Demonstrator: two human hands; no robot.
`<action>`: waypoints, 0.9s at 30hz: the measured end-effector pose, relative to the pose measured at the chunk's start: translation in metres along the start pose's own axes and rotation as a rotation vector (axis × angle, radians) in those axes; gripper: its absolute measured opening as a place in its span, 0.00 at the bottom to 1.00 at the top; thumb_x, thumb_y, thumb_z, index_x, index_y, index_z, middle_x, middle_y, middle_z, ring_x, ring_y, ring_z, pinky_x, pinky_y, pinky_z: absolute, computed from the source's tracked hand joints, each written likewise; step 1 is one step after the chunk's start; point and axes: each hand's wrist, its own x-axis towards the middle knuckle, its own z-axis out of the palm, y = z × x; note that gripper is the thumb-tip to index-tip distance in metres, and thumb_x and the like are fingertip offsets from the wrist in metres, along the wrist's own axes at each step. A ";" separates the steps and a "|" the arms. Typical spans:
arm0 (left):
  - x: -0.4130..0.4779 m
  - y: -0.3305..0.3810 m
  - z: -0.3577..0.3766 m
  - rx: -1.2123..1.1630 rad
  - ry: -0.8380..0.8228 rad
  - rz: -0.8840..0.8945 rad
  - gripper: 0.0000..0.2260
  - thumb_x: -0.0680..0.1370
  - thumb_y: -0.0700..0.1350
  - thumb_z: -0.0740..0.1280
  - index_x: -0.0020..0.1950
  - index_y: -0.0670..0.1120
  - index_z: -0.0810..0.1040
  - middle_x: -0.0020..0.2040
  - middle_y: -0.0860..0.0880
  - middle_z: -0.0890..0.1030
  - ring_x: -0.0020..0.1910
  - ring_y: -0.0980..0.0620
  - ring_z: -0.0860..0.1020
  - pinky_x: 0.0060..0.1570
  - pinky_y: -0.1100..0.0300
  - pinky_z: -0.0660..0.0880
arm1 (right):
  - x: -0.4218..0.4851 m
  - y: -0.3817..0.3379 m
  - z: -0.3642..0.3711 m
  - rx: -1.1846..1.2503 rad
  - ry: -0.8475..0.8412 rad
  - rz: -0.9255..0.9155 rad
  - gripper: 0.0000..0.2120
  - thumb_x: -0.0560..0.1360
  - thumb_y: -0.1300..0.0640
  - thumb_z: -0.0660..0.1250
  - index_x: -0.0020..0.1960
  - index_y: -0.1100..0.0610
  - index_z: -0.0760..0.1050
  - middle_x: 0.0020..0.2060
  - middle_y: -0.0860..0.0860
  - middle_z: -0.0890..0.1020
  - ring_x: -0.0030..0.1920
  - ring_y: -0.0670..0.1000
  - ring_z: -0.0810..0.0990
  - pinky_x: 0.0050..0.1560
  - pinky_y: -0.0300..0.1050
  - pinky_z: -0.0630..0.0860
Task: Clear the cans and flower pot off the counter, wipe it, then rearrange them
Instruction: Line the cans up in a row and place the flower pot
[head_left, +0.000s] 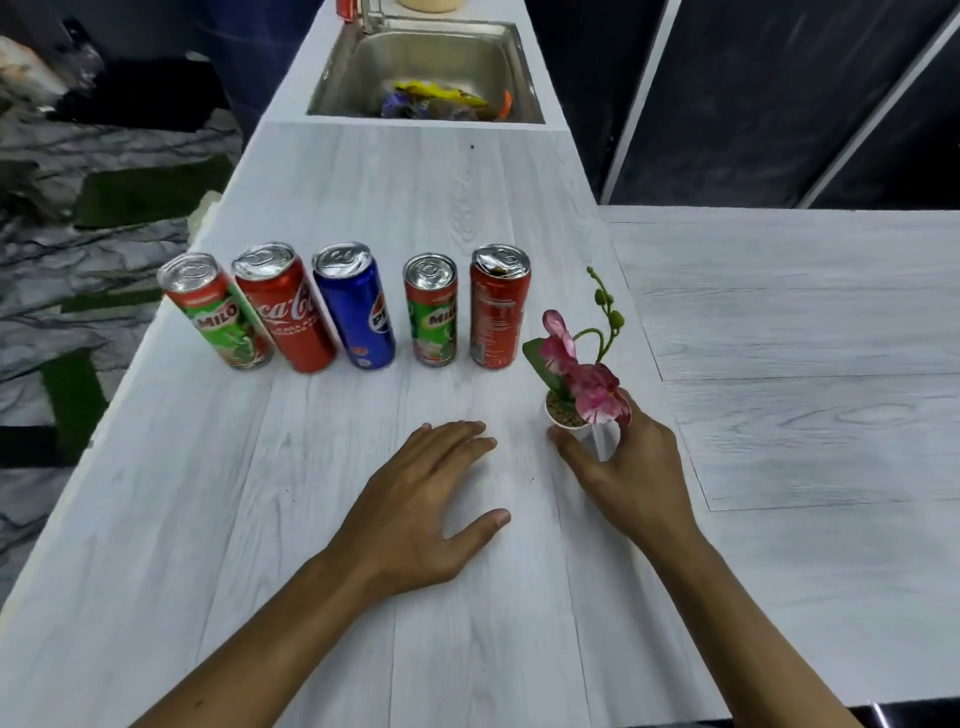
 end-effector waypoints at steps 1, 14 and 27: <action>-0.006 -0.004 -0.004 0.001 0.004 -0.007 0.31 0.78 0.65 0.66 0.77 0.51 0.70 0.78 0.56 0.67 0.78 0.59 0.63 0.78 0.63 0.52 | -0.003 -0.006 0.006 0.004 -0.007 -0.009 0.24 0.72 0.43 0.76 0.65 0.46 0.76 0.49 0.21 0.70 0.49 0.21 0.71 0.45 0.16 0.65; -0.071 -0.066 -0.055 0.023 0.046 -0.079 0.29 0.78 0.65 0.66 0.76 0.52 0.71 0.77 0.56 0.69 0.77 0.59 0.64 0.79 0.58 0.56 | -0.014 -0.077 0.081 0.030 -0.149 0.024 0.28 0.72 0.41 0.75 0.68 0.49 0.76 0.56 0.46 0.80 0.54 0.49 0.77 0.50 0.42 0.73; -0.100 -0.105 -0.079 0.019 0.066 -0.077 0.29 0.79 0.65 0.65 0.76 0.52 0.71 0.78 0.56 0.68 0.77 0.60 0.63 0.79 0.57 0.56 | 0.000 -0.116 0.128 0.028 -0.201 -0.053 0.23 0.72 0.43 0.75 0.64 0.49 0.77 0.52 0.44 0.80 0.51 0.47 0.77 0.44 0.32 0.69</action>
